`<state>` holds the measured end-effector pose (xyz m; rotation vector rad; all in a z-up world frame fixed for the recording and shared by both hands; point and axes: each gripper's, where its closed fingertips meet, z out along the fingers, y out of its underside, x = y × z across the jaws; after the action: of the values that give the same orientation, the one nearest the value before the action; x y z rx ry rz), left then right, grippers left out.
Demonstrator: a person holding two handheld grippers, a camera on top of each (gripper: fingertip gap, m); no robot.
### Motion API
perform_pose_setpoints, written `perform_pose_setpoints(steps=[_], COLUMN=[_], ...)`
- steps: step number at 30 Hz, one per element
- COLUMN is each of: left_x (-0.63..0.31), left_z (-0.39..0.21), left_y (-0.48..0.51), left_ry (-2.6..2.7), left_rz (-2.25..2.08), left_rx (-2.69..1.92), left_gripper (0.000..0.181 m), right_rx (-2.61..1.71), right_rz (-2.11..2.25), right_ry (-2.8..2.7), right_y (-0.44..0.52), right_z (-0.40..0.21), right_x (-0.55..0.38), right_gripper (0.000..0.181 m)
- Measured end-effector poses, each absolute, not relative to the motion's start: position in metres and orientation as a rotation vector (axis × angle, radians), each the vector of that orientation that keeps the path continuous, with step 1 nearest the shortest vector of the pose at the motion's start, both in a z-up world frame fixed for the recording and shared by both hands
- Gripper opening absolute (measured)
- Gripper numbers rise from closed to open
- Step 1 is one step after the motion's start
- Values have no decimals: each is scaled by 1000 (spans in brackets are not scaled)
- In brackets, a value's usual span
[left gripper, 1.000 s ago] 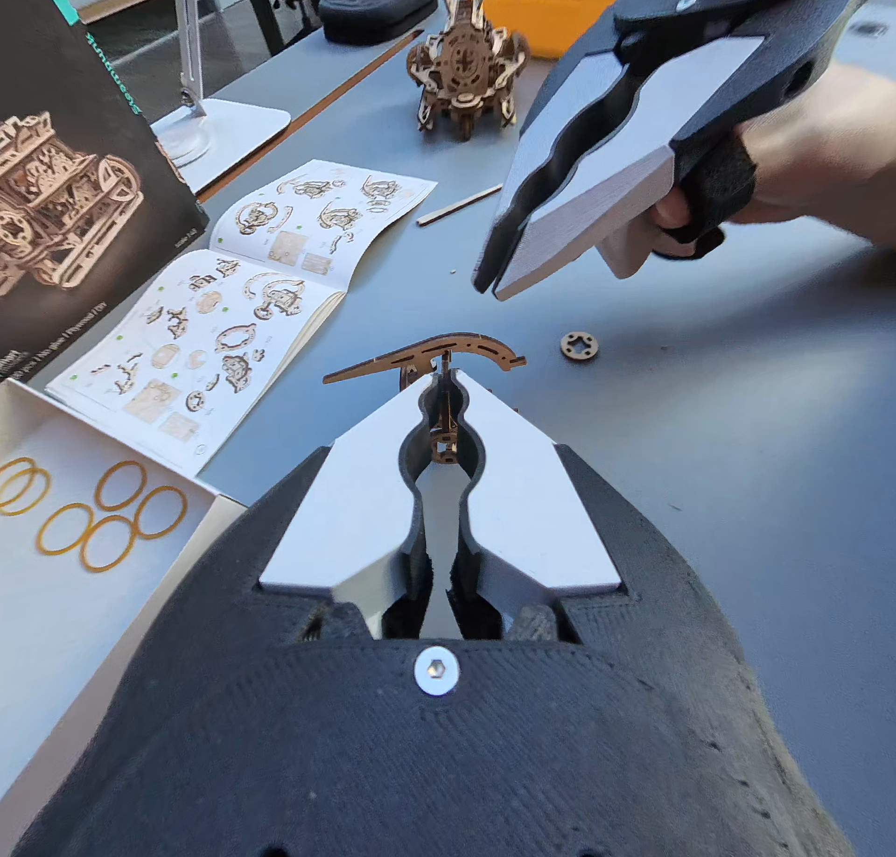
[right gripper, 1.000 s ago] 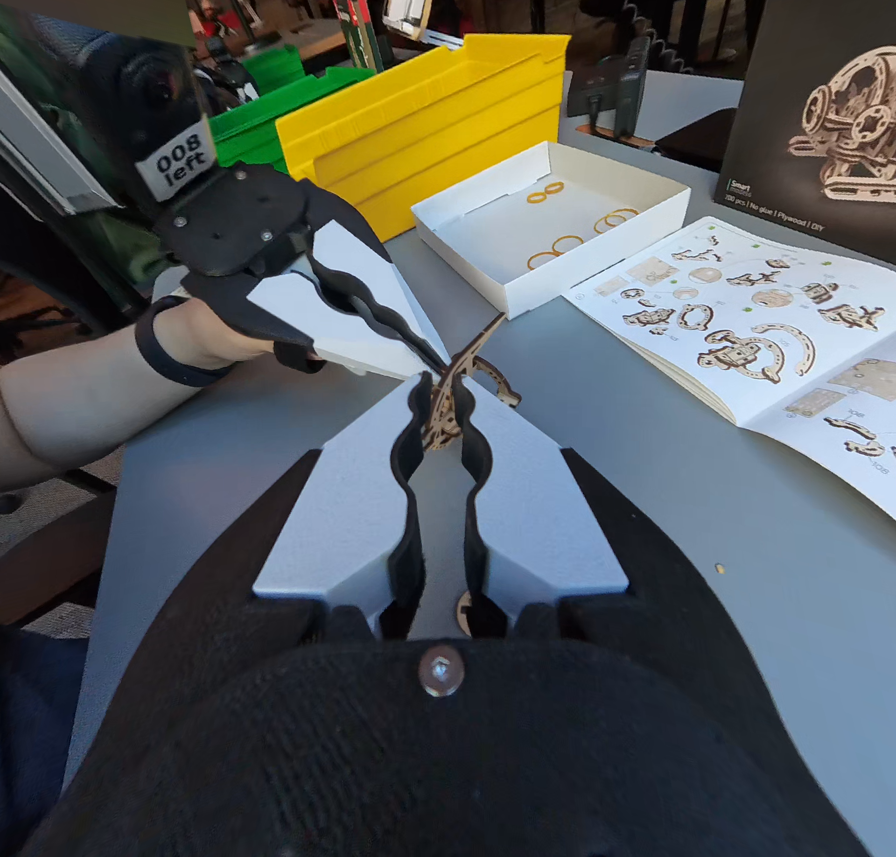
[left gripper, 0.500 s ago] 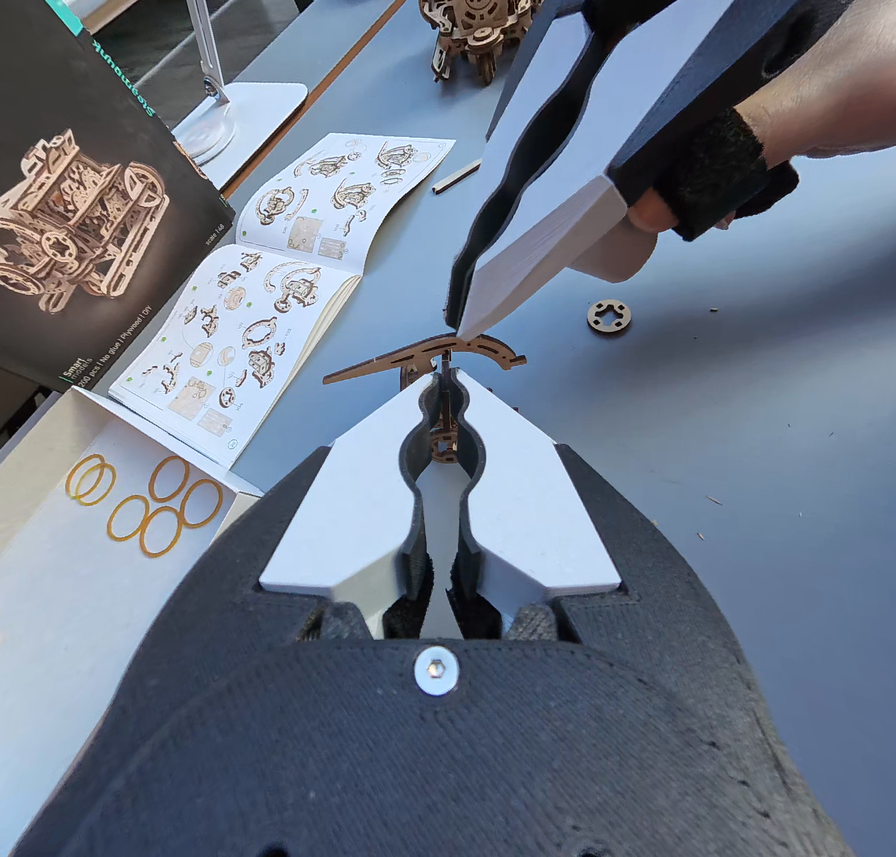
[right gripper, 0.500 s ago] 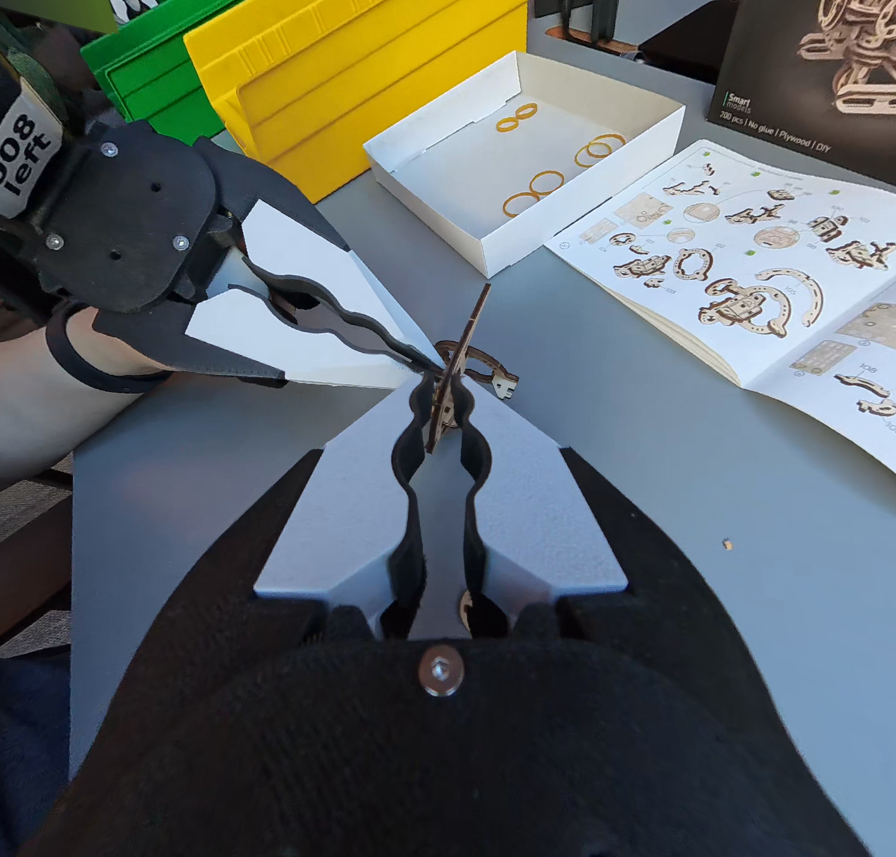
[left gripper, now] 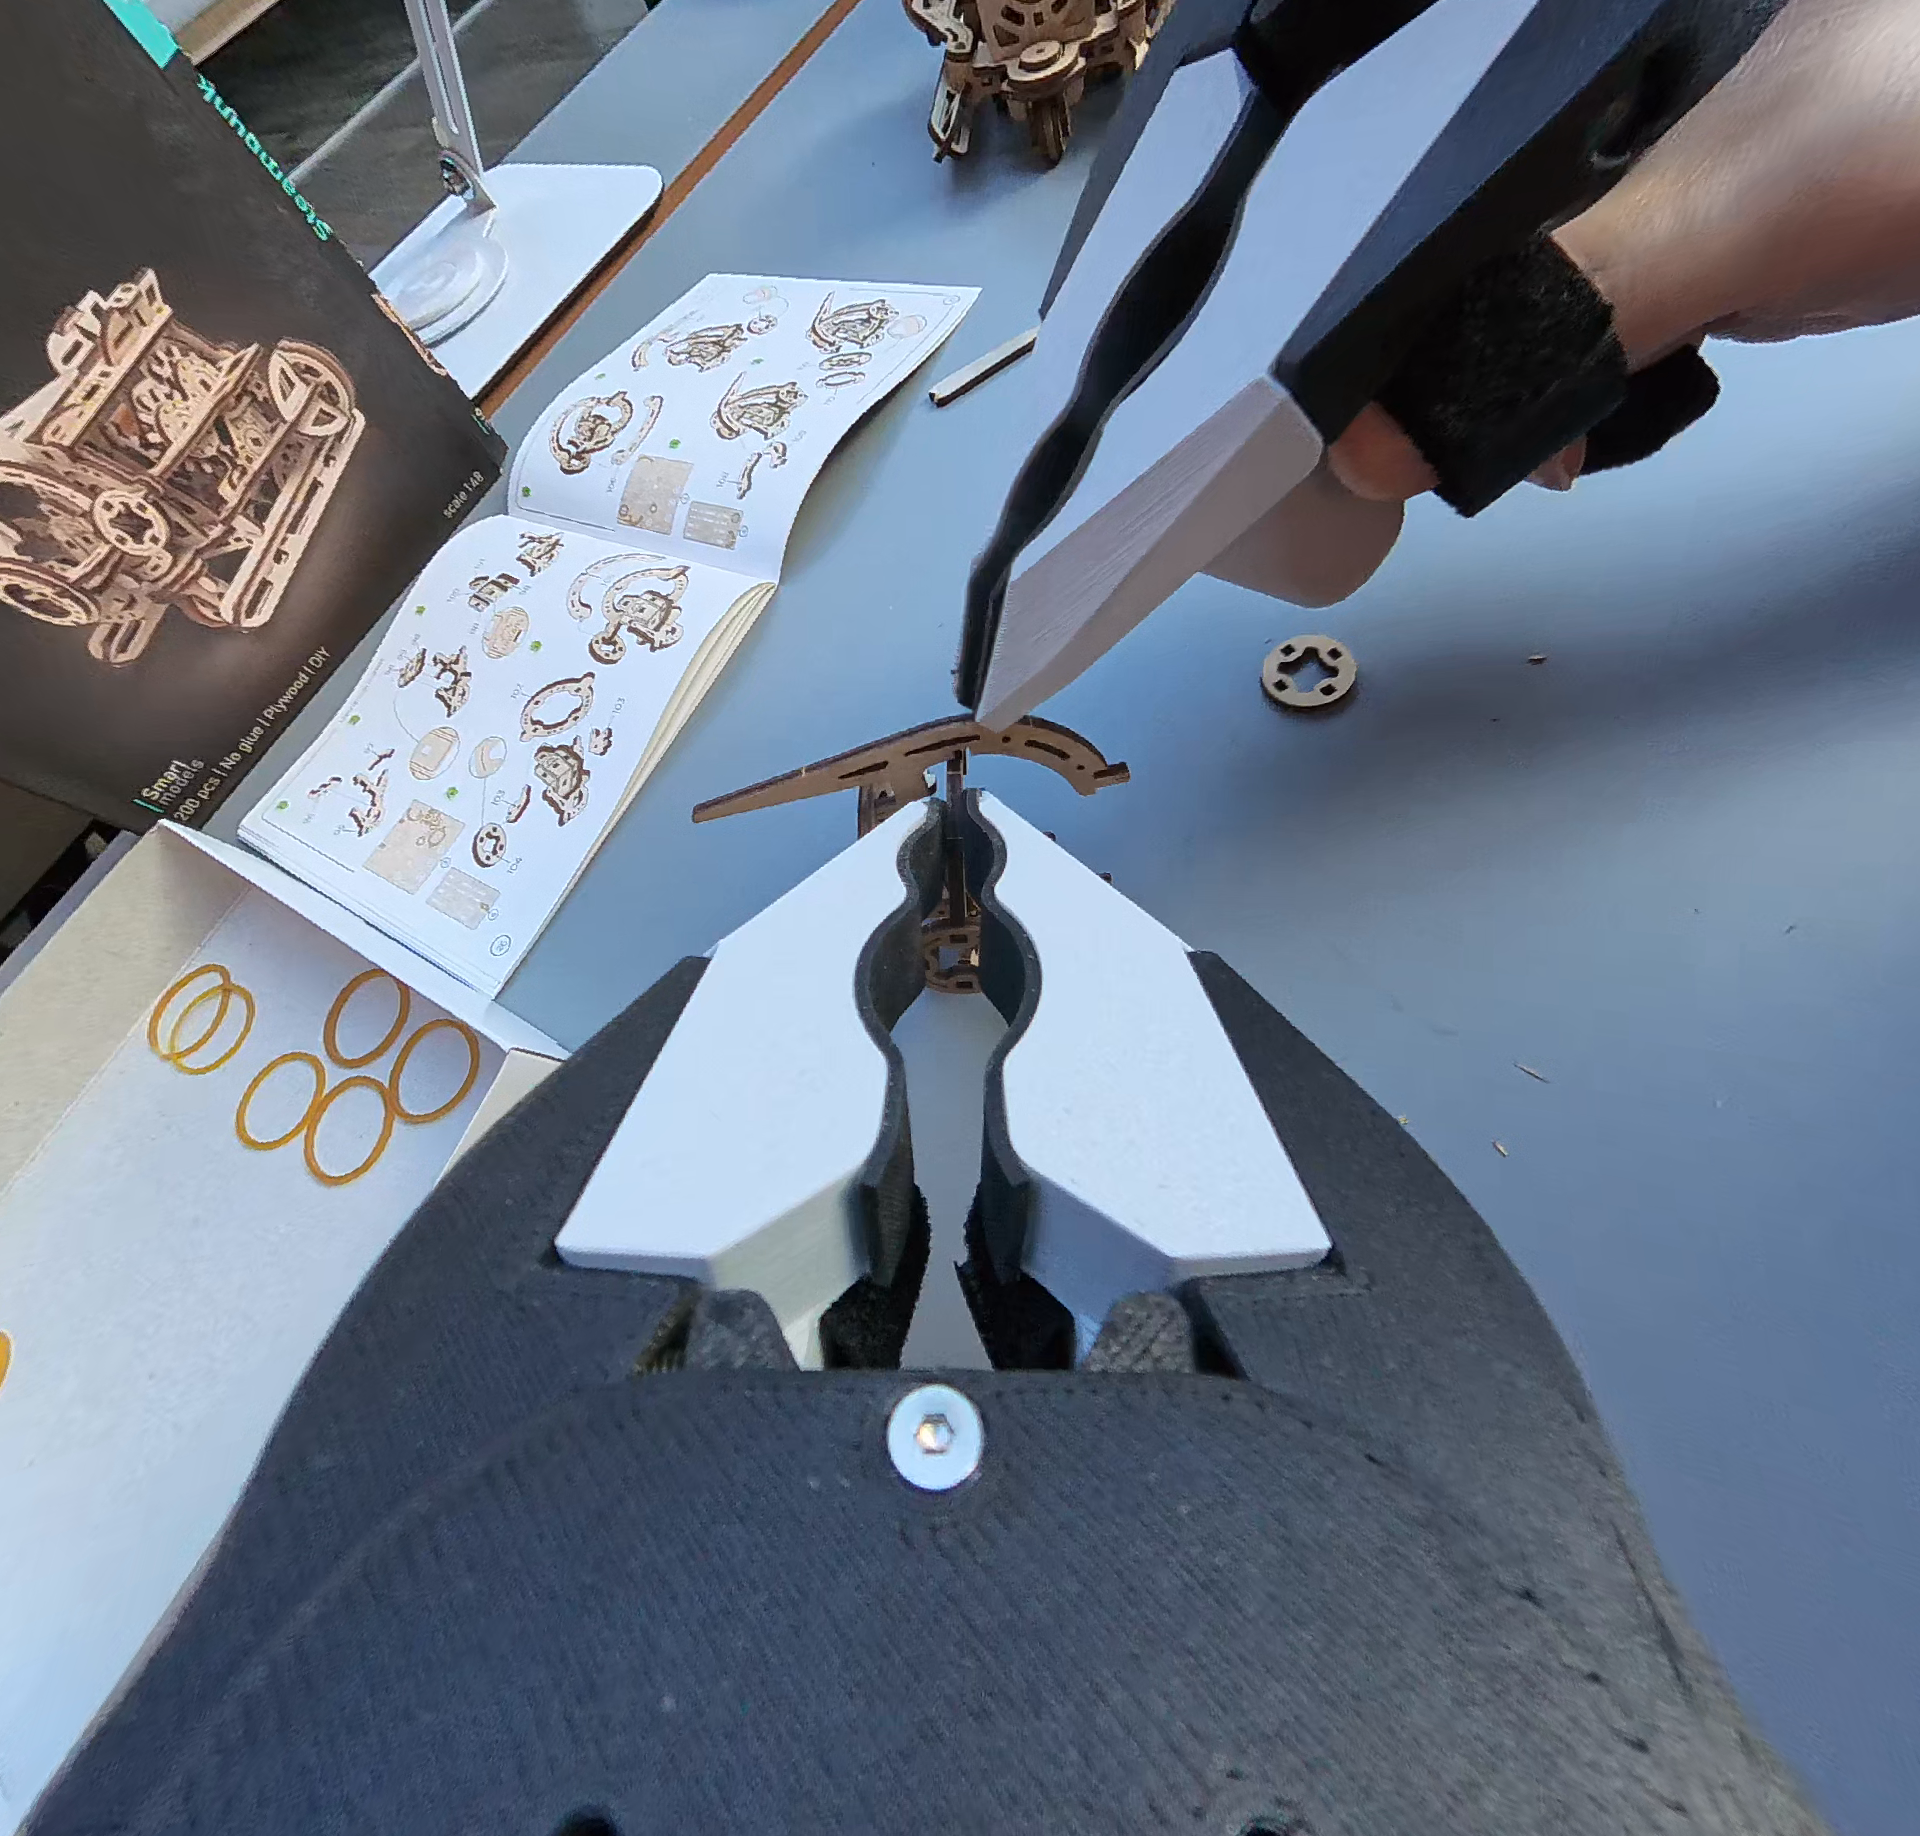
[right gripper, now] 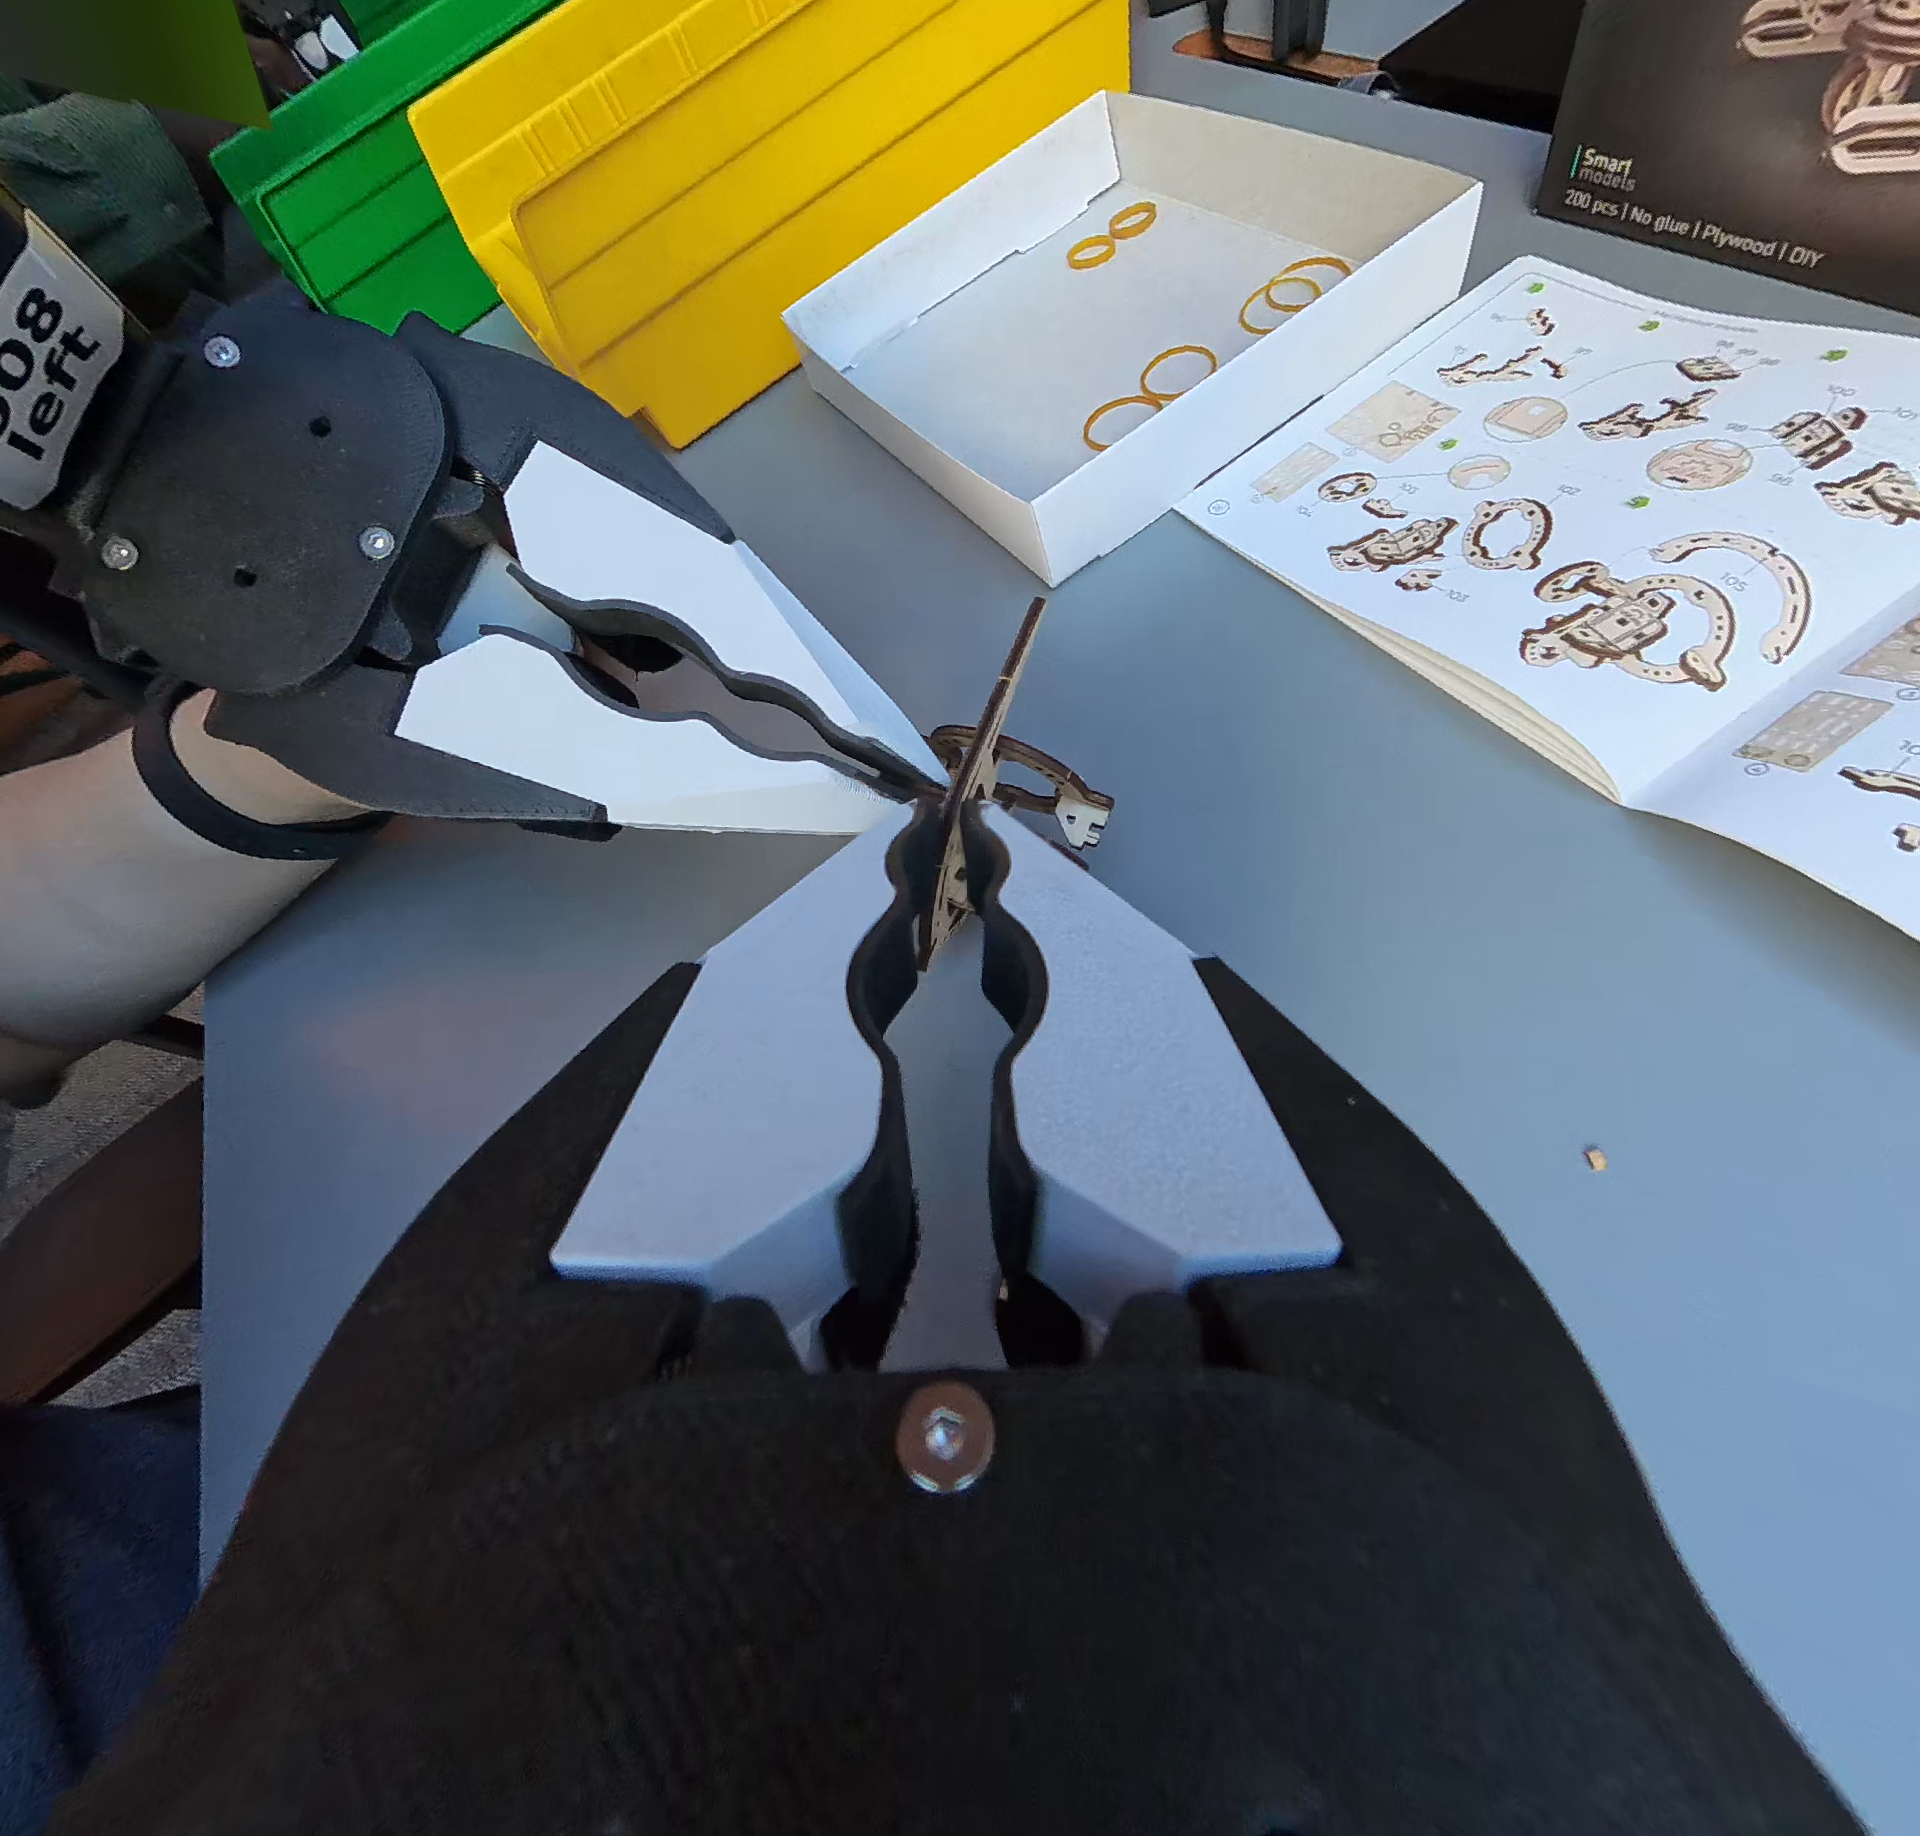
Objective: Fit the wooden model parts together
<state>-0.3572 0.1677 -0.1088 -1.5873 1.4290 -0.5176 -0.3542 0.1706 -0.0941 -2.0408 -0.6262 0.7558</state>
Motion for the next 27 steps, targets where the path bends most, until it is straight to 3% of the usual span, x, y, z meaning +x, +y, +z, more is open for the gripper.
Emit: perform_pose_setpoints(steps=[1,27], left_x=[-357,-357], left_z=[-108,-97], left_y=[168,169], left_ry=[1426,1347], left_rz=[-522,-570], left_rx=[-1587,-1595], left_gripper=[0,0], right_rx=[-2039,-2007], right_rz=[754,805], right_ry=[-621,-539], right_y=[171,173], right_z=[-94,-89], right_x=[-354,-356], right_gripper=[5,1])
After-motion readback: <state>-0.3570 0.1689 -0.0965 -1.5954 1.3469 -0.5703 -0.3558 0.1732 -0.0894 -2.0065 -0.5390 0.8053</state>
